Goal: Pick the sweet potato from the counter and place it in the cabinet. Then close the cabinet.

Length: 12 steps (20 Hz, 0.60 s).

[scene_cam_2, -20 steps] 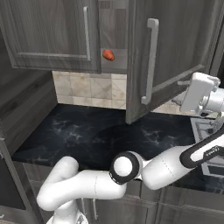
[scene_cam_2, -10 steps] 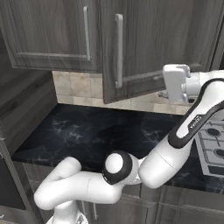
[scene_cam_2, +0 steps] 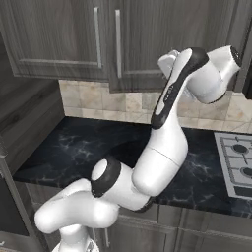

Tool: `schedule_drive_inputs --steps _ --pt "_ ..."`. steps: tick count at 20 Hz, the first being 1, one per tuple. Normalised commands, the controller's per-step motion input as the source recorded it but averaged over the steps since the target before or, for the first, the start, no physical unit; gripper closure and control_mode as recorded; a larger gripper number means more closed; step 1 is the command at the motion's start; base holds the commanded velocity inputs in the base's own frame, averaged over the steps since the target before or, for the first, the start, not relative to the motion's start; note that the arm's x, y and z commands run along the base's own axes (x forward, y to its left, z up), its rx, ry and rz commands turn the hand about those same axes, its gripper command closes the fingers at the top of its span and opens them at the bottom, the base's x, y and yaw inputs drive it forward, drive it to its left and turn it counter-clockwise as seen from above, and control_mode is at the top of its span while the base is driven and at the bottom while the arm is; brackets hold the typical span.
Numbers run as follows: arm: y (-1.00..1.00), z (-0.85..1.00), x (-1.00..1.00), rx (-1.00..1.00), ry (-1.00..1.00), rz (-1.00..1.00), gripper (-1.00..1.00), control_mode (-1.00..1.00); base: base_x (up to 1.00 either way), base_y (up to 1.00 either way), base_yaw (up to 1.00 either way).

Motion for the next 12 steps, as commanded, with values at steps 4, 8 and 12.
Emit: schedule_drive_inputs --steps 4,8,12 --pt "0.72 0.21 1.00 -0.29 0.21 -0.56 -1.00 -1.00 0.00 0.00 0.00" --pt "0.66 -0.01 1.00 -0.32 0.02 -0.69 -1.00 -1.00 0.00 0.00 0.00" --pt "0.70 -0.27 1.00 -0.31 0.00 -0.69 -1.00 -1.00 0.00 0.00 0.00"
